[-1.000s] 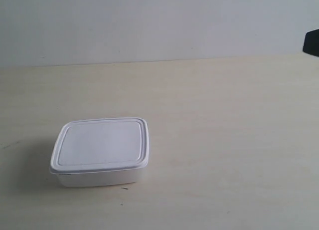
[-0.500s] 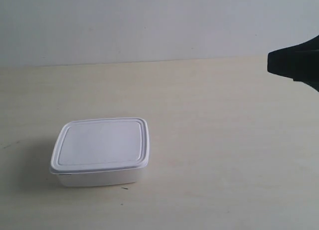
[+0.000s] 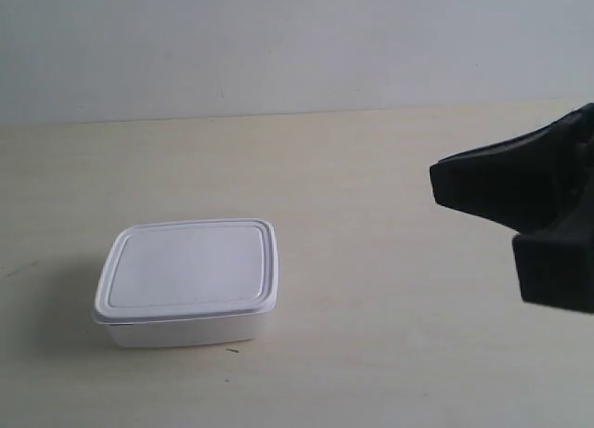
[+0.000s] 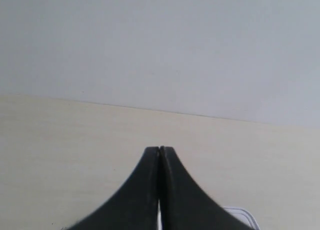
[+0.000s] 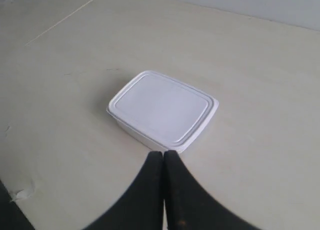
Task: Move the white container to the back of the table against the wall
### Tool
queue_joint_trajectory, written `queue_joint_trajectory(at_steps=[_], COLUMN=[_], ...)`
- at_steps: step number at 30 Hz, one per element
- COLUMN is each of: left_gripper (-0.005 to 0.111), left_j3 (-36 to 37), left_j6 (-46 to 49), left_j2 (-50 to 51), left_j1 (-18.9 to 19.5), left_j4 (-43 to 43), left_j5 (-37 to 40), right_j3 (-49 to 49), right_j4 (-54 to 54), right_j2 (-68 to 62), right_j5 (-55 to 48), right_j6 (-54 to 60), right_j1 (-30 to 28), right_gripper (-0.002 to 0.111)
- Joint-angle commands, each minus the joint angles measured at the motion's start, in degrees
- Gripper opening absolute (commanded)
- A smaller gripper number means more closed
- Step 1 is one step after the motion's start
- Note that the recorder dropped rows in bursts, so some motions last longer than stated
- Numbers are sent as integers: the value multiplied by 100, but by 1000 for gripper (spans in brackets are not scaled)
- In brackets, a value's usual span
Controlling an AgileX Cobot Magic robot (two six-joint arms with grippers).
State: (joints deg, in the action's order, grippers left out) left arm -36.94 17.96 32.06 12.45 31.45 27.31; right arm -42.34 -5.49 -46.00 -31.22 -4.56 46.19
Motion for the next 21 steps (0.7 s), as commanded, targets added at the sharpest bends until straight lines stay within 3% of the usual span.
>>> queue_joint_trajectory(at_steps=[1,7,14,21], left_gripper=[0,0,0,0], left_j3=[-40,-40,-40,-40], left_j6=[13,13,13,-628], left_j2=[15,15,24,37], left_j1=[16,16,16,16], left_j4=[63,63,63,220], left_j5=[3,3,-374,223], right_j3=[-40,-29,-29,-29], right_j4=[782,797,799,799], right_j2=[0,-70,-468,-1055], right_j5=[-11,-47,-145,-39], right_j6=[34,-108,-108,-97], right_j1=[426,849,875,875], right_gripper=[0,0,0,0])
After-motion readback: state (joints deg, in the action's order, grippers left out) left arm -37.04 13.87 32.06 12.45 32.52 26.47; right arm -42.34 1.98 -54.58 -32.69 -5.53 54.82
